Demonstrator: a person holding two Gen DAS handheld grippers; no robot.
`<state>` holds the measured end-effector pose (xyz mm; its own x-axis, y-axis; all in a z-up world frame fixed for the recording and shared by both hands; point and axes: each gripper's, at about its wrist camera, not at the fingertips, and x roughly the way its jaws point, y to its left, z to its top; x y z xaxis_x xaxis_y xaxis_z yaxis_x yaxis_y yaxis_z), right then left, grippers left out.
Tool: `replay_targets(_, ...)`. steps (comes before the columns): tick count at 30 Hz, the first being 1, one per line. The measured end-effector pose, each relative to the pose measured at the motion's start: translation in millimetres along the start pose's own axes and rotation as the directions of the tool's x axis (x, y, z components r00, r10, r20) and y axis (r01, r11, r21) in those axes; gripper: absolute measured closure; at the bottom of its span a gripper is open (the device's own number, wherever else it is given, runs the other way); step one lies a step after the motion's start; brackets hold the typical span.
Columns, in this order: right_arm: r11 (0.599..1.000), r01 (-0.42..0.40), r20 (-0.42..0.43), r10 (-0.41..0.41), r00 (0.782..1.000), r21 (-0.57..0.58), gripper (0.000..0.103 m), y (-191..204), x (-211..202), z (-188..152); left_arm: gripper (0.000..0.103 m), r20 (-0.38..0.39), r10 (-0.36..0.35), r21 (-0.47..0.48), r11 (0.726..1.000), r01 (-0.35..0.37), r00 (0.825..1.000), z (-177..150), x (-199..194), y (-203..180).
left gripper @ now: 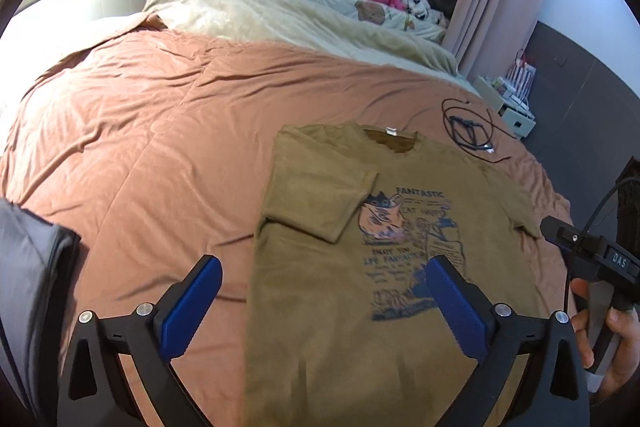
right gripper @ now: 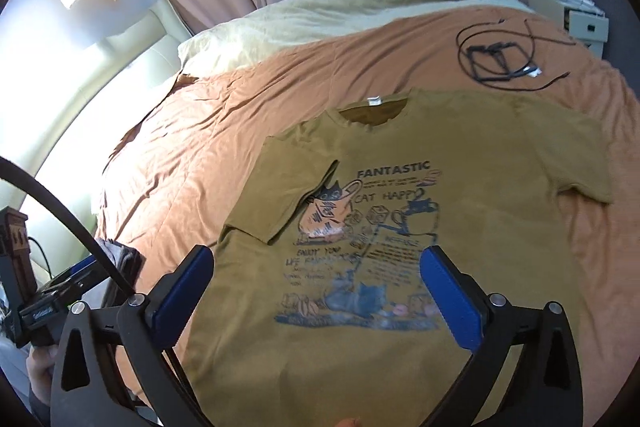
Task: Fold small clothes
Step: 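Move both grippers over to the other sleeve side of the T-shirt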
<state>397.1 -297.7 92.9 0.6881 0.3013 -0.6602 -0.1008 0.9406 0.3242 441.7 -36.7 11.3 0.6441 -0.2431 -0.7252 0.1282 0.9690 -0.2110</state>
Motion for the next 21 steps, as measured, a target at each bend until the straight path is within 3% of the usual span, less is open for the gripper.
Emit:
replay_targets(15,0.997,0.068,0.045,-0.067,0.997,-0.027,0.0,-4.3,-107.6,-34.5,0.0,0.054,-0.061,-0.013,0.998,0.062,0.997,-41.5,-63.2,-44.8)
replay_targets(21,0.993,0.112,0.062,-0.11,0.992,-0.029,0.0,-15.7,-146.8,-46.4,0.001,0.058,-0.101,0.023,0.995,0.1,0.993,-53.9,-78.9,-73.6)
